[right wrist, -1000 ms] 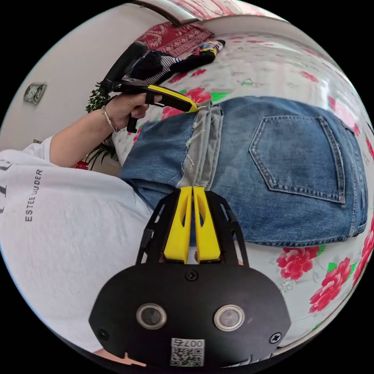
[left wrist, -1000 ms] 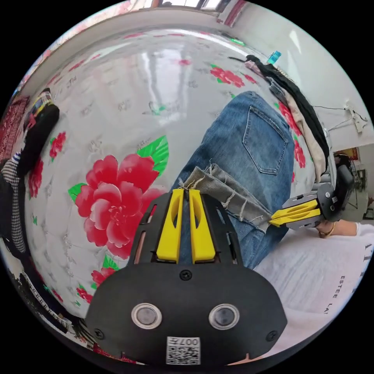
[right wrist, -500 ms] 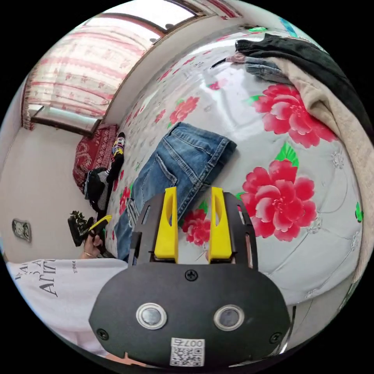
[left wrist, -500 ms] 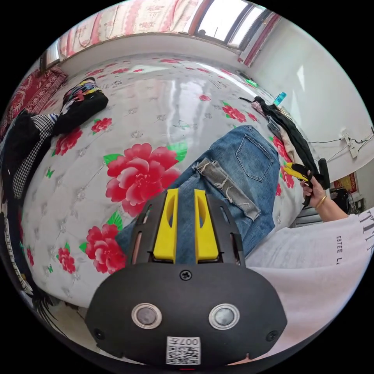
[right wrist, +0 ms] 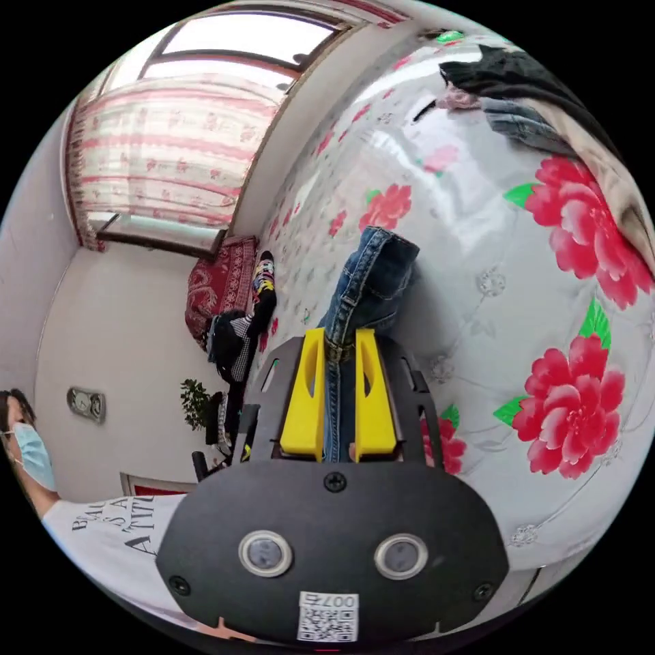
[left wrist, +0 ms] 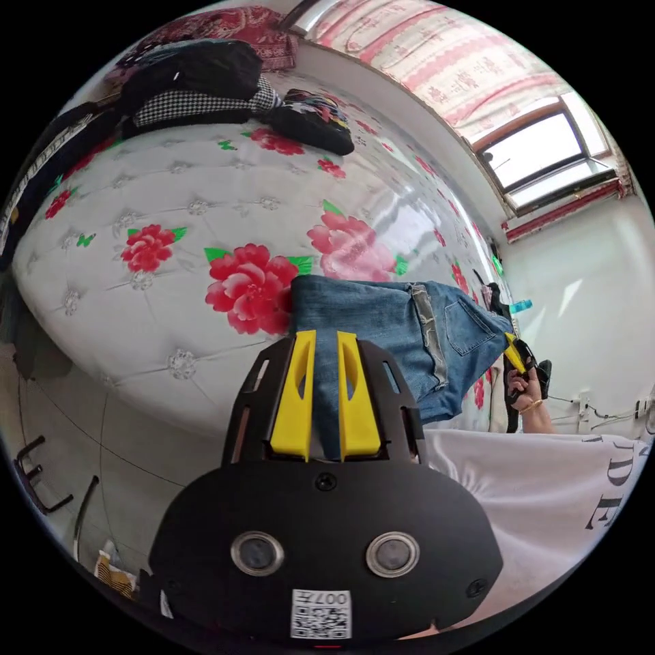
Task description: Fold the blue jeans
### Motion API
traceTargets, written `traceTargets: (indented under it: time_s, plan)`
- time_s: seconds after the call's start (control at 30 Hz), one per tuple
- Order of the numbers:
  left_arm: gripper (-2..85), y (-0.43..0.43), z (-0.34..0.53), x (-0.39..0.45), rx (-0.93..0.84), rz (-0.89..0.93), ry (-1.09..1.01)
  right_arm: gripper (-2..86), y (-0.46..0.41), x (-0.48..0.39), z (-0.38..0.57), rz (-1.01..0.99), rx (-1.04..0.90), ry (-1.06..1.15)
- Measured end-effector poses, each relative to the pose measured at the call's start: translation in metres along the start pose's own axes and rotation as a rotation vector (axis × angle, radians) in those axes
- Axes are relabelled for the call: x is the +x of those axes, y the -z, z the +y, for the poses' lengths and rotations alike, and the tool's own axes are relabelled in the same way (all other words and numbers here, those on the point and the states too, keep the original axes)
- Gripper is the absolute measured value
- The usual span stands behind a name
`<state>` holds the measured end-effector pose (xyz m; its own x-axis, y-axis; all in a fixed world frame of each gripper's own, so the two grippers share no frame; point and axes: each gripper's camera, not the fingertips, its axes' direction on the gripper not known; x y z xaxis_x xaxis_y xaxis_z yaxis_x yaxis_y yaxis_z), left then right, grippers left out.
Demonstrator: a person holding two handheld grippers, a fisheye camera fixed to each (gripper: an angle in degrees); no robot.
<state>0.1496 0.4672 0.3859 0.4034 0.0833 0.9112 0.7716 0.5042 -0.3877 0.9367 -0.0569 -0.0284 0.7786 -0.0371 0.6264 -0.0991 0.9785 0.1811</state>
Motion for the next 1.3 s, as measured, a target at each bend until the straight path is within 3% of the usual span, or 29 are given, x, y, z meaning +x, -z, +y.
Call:
traceTargets:
  time_s: [0.13,0.23,0.33,0.43,0.5,0.6,0.8,0.9,1.1,1.2,1.3]
  plan:
    - [6.1,0.013,0.028,-0.05,0.047,0.075,0.1,6.9,-0.046,-0.138,0.011,0.027,-0.143,0.466]
    - [6.4,0.021,0.045,-0.077,0.073,0.118,0.129,6.6,-0.122,-0.249,0.07,0.014,-0.353,0.908]
    - [6.8,0.031,0.062,-0.102,0.101,0.141,0.141,6.8,-0.189,-0.283,0.119,-0.056,-0.549,1.059]
    - [8.0,0.036,0.078,-0.128,0.129,0.206,0.159,7.9,-0.306,-0.273,0.173,-0.126,-0.932,0.928]
    - [9.2,0.036,0.086,-0.143,0.123,0.271,0.177,8.4,-0.341,-0.258,0.181,-0.131,-1.043,0.807]
    - [11.2,0.036,0.096,-0.161,0.118,0.342,0.179,9.3,-0.335,-0.243,0.158,-0.198,-0.94,0.66]
    - [15.8,0.018,0.081,-0.162,0.007,0.402,0.073,11.6,-0.275,-0.162,0.09,-0.115,-0.558,0.293]
    - [18.9,-0.008,0.059,-0.152,-0.085,0.412,0.0,12.4,-0.259,-0.112,0.077,-0.092,-0.466,0.098]
    - [17.7,-0.041,0.027,-0.137,-0.147,0.399,-0.014,12.9,-0.293,-0.076,0.073,-0.131,-0.546,-0.026]
    - [9.8,-0.047,0.023,-0.133,-0.208,0.331,0.008,11.7,-0.328,-0.084,0.073,-0.182,-0.648,-0.001]
    - [5.9,-0.036,0.029,-0.129,-0.157,0.384,0.04,9.1,-0.344,-0.094,0.065,-0.092,-0.707,0.037]
